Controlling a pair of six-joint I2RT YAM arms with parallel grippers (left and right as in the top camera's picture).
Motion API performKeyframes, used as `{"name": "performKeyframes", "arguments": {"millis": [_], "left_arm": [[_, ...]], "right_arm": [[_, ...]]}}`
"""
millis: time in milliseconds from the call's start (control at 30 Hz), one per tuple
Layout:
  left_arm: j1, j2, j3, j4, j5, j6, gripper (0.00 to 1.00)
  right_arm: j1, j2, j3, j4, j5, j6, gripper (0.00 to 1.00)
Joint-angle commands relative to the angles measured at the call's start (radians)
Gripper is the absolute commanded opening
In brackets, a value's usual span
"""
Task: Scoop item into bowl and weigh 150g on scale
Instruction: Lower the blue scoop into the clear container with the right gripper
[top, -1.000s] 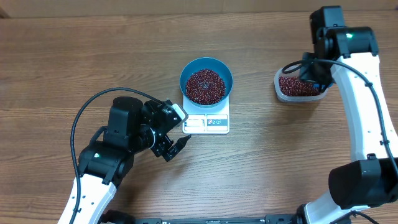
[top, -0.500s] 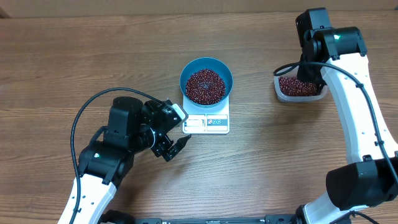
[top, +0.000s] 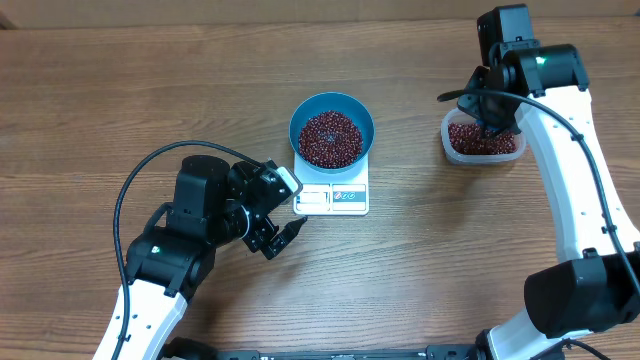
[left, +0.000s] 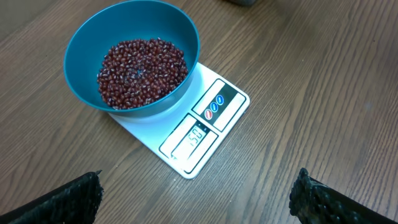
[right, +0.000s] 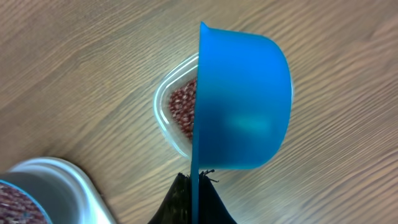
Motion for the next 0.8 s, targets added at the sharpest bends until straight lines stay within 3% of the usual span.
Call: {"name": "performKeyframes", "arguments": {"millis": [0,167,567,767], "left_arm": [[0.01,0.002,-0.005,0.003,0.018,-0.003,1.0],[0.01,0.002,-0.005,0.003,0.018,-0.003,0.99],[0.01,0.002,-0.005,0.003,0.018,-0.003,1.0],[0.01,0.002,-0.005,0.003,0.018,-0.003,1.0]], "right_arm": [[0.003,-0.011,-0.031,0.012,-0.031,0.158,0.04],[0.003,0.005,-0.069,0.049,-0.031,0.238,0.04],[0.003,0.007,-0.272,0.322,-0.027,0.24,0.04],[0.003,0.007,-0.305,0.367,0.007,0.264,0.04]]}}
